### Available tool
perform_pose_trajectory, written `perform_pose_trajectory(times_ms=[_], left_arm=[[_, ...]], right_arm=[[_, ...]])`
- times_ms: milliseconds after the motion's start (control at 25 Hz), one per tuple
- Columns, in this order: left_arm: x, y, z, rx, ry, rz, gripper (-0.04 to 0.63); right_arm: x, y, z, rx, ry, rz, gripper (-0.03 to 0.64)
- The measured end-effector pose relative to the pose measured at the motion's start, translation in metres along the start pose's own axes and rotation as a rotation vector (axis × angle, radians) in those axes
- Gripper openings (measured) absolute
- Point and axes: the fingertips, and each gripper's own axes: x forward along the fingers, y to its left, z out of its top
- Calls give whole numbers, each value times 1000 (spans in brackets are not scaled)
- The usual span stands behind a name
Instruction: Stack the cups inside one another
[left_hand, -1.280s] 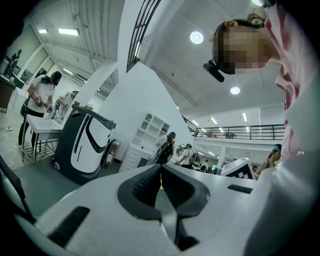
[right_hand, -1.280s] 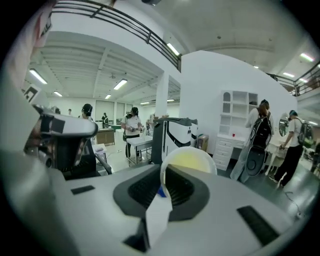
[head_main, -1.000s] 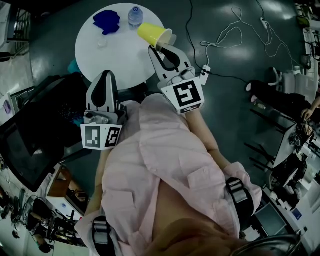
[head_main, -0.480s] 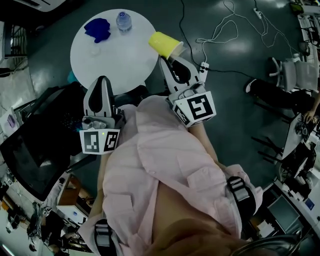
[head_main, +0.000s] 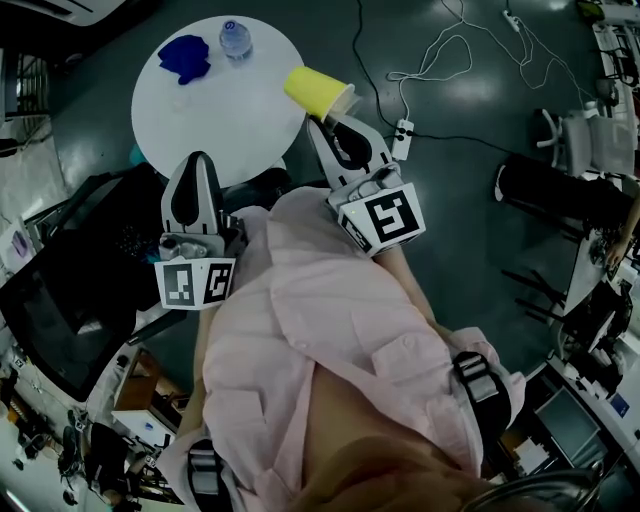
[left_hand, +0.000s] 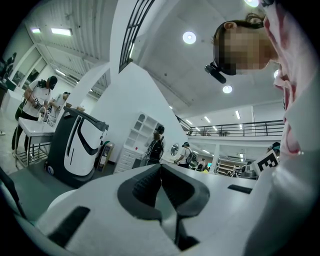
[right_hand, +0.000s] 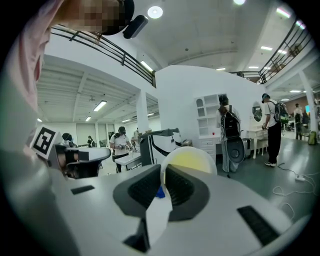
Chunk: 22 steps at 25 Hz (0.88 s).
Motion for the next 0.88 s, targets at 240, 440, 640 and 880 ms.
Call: perform_pose_trajectory(times_ms=[240, 440, 640, 880], left_arm=[[4, -3, 1, 13, 0, -7, 20], [2, -3, 0, 11, 4, 2, 20], [3, 1, 1, 10, 5, 13, 20], [2, 8, 1, 1, 4, 37, 20]], right_arm=[[0, -3, -2, 4, 2, -2, 46], [1, -4, -6, 12, 10, 1, 46], [6, -5, -9, 20, 22, 4, 46], [13, -4, -10, 18, 33, 18, 46]])
